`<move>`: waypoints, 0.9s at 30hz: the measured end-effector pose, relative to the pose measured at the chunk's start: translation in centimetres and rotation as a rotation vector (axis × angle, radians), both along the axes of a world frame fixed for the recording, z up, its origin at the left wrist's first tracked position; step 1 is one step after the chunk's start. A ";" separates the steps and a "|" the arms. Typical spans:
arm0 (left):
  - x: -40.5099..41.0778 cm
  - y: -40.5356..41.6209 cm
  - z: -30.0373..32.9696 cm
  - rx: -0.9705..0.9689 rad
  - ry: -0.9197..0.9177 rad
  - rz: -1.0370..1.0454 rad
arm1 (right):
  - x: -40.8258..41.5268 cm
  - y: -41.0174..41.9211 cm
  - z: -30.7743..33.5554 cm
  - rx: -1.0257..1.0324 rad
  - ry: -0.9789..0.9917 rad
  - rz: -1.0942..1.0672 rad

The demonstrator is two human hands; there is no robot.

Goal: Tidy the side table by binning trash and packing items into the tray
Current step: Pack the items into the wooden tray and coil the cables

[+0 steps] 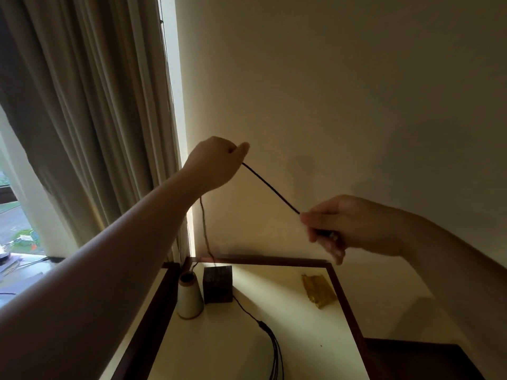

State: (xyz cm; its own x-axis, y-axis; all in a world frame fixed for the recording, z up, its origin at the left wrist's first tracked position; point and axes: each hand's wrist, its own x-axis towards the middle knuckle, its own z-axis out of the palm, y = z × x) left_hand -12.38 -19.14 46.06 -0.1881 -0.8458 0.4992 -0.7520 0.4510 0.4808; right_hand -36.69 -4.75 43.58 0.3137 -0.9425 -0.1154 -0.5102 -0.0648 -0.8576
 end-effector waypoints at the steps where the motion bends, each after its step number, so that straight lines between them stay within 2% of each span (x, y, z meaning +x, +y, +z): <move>1: -0.5 0.0 -0.2 -0.003 0.029 0.003 | 1.0 0.4 0.2 0.045 -0.109 0.091; 4: -2.3 0.3 -2.1 0.047 0.140 -0.020 | 4.0 1.0 2.1 0.009 -0.574 0.277; 6: -3.9 0.9 -4.2 0.139 0.226 -0.082 | 5.4 0.4 3.8 -0.110 -0.880 0.232; 8: -5.4 2.4 -6.4 0.245 0.344 -0.147 | 5.6 -1.2 5.2 -0.262 -1.032 0.132; 9: -5.9 3.3 -7.6 0.284 0.402 -0.170 | 5.1 -2.3 5.4 -0.347 -1.014 0.061; 11: -6.3 5.4 -9.9 0.324 0.492 -0.208 | 3.4 -4.4 4.4 -0.523 -0.825 -0.158; 14: -5.8 9.1 -13.4 0.294 0.436 -0.236 | 0.9 -5.7 0.8 -0.686 -0.279 -0.472; 16: -5.3 11.2 -14.5 0.255 0.369 -0.261 | 0.2 -5.5 -2.2 -0.554 0.013 -0.502; 18: -4.9 11.6 -13.7 0.154 0.307 -0.249 | 0.4 -4.8 -5.5 -0.271 0.086 -0.395; 20: -4.5 10.7 -11.6 0.040 0.296 -0.201 | 1.5 -3.3 -7.9 0.014 -0.080 -0.246; 22: -4.1 9.0 -9.5 -0.010 0.308 -0.148 | 2.7 -1.5 -9.0 0.206 -0.350 -0.136; 24: -4.1 7.2 -8.6 0.015 0.283 -0.098 | 3.7 0.3 -8.7 0.266 -0.560 -0.063; 27: -4.5 5.3 -10.4 0.198 0.319 -0.104 | 4.8 1.8 -6.5 0.215 -0.933 -0.053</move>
